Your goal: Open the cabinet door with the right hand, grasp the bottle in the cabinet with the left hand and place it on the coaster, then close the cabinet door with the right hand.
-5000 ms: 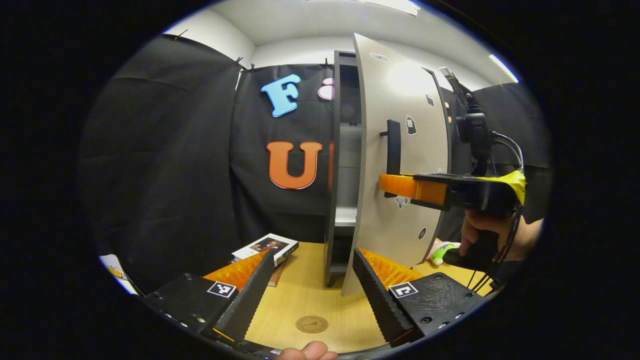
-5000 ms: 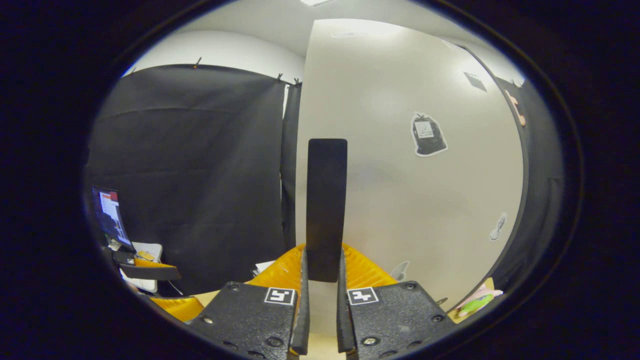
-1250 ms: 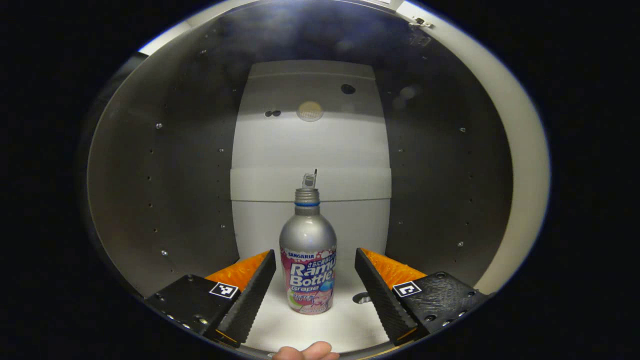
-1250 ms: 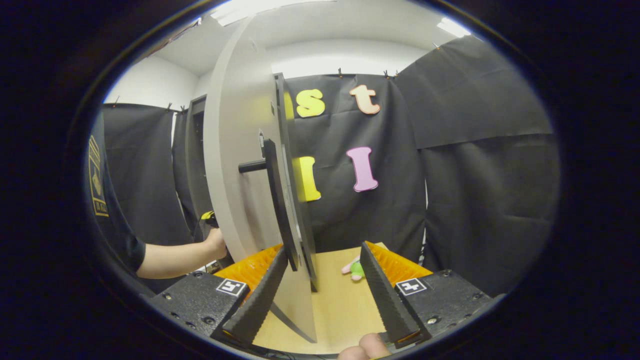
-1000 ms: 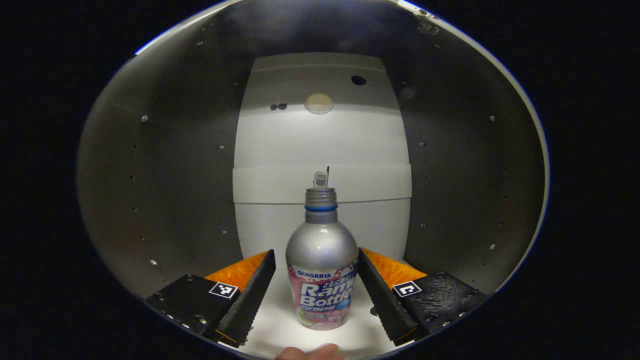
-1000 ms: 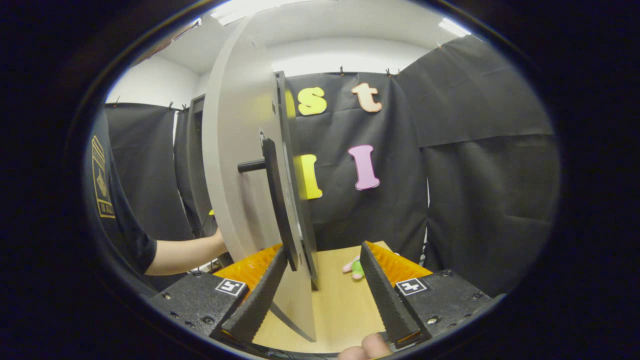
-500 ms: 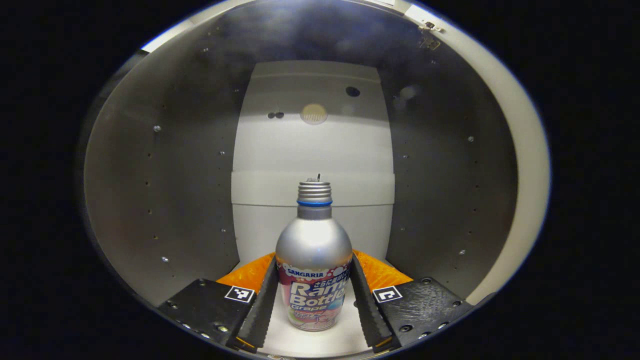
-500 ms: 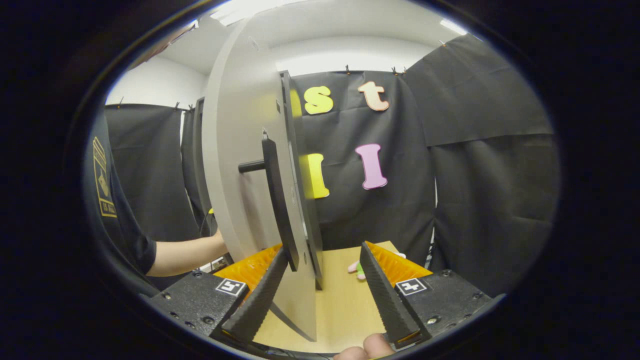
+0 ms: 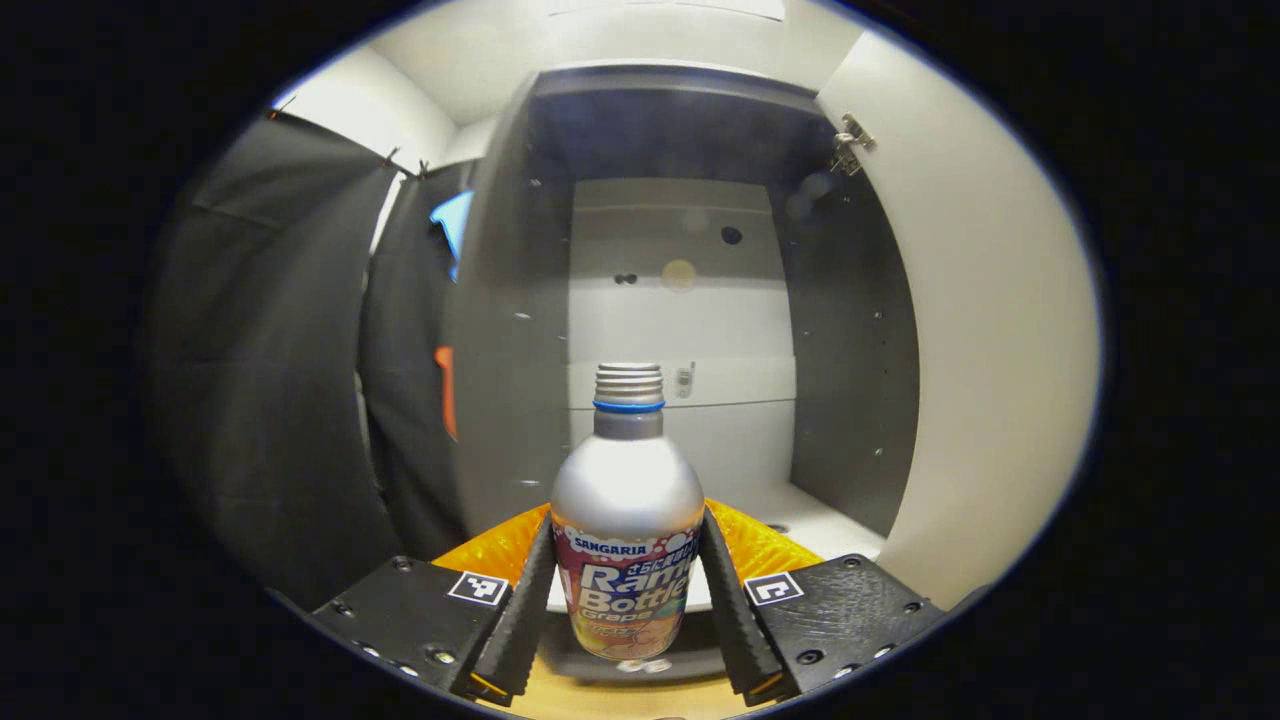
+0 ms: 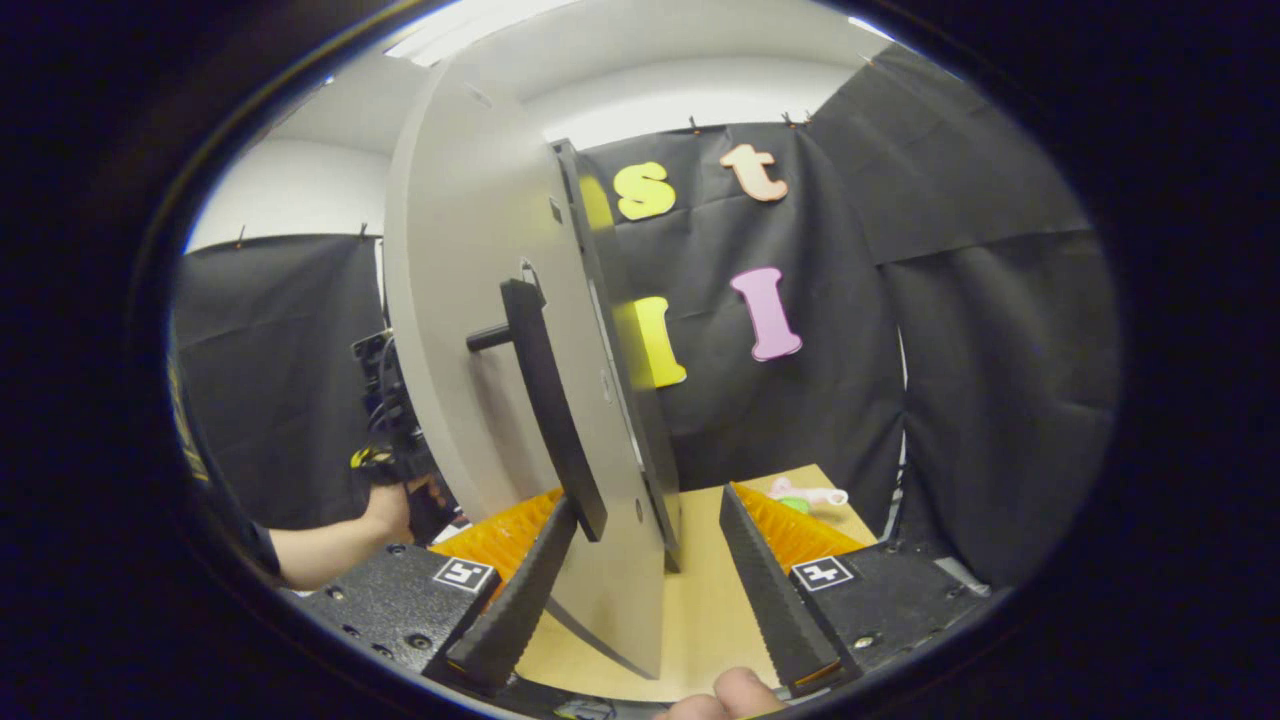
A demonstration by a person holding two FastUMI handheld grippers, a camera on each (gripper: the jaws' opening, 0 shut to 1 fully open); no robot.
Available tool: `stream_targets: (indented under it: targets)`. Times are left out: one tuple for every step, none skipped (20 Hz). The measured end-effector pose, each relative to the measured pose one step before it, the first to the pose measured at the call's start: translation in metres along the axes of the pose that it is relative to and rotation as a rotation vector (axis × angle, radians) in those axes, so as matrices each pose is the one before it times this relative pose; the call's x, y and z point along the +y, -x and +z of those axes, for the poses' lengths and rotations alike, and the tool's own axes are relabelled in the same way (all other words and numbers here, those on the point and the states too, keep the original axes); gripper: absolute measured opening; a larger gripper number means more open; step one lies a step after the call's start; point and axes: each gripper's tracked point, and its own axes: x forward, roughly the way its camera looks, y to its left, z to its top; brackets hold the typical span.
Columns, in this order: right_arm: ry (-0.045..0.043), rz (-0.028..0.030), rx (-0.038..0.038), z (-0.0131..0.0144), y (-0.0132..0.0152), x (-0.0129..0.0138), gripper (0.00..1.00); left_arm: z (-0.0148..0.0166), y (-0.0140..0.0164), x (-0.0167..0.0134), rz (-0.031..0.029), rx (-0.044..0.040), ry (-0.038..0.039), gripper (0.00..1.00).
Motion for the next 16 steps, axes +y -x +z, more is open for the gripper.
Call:
stream_targets:
  targets:
    - [-0.03452, -0.01505, -0.00467, -0.00088, -0.00049, 0.00185, 0.94, -0.00237, 0.01945, 0.00299, -0.02023, -0.00431, -0.00586, 0.61]
    - [-0.02927, -0.01792, -0.00059, -0.00085, 0.00004, 0.00152, 0.93, -0.00660, 0.02175, 0.00093, -0.02174, 0.01400, -0.00158, 0.81]
    - [-0.02529, -0.02101, 0.00139, -0.00257, 0.00128, 0.00105, 0.94, -0.00526, 0.01940, 0.00235, -0.01720, 0.00801, -0.00413, 0.70]
    - [-0.01987, -0.01570, 0.00570, -0.00279, 0.00051, 0.00029, 0.93, -0.00390, 0.01591, 0.00544, -0.00676, 0.00302, -0.00475, 0.80]
    - [-0.01752, -0.01060, -0.00466, 0.00056, 0.00035, 0.00027, 0.93, -0.00597, 0.01430, 0.00482, -0.00055, 0.00296, 0.00037, 0.70]
    - [-0.01184, -0.01091, -0.00094, 0.00046, -0.00015, -0.00135, 0.93, -0.00561, 0.01200, 0.00139, -0.00183, 0.00286, 0.00690, 0.71]
    - [-0.00959, -0.00576, -0.00271, -0.00107, 0.00017, -0.00040, 0.93, -0.00598, 0.00861, 0.00167, -0.00321, -0.00182, 0.01012, 0.71]
    - [-0.00277, -0.00341, -0.00350, 0.00014, 0.00077, -0.00074, 0.93, -0.00680, 0.00798, 0.00627, 0.00051, 0.00375, 0.00705, 0.60]
    - [-0.00143, -0.00652, -0.00552, -0.00002, -0.00190, 0.00087, 0.93, -0.00804, 0.00582, 0.00419, 0.00478, 0.00597, 0.00757, 0.80]
    - [-0.00288, -0.00737, -0.00287, 0.00096, -0.00041, -0.00030, 0.93, -0.00877, 0.00492, 0.00449, 0.01045, 0.01054, 0.00614, 0.71]
    - [-0.00390, -0.00768, -0.00252, -0.00211, 0.00091, -0.00025, 0.93, -0.00644, 0.00702, 0.00592, 0.02001, 0.00283, -0.00040, 0.60]
    - [-0.00167, -0.00339, -0.00389, -0.00084, 0.00039, -0.00039, 0.93, -0.00384, 0.00521, 0.00792, 0.02471, -0.01052, -0.00264, 0.71]
    - [0.00792, 0.00504, -0.00585, -0.00094, 0.00141, -0.00029, 0.93, -0.00508, 0.00498, 0.00446, 0.01553, -0.01001, 0.00605, 0.71]
    - [0.02481, -0.00231, -0.00137, -0.00129, 0.00047, -0.00269, 0.93, -0.00952, 0.00499, 0.00431, 0.02052, 0.00401, 0.00511, 0.71]
    - [0.03922, -0.02375, 0.00182, -0.00521, 0.00128, -0.00879, 0.93, -0.01090, 0.00456, 0.00656, 0.02459, 0.01609, 0.00019, 0.81]
    - [0.03891, -0.02501, 0.00263, -0.00323, 0.00367, -0.00905, 0.93, -0.01072, 0.00402, 0.00675, 0.02157, 0.01273, 0.00054, 0.81]
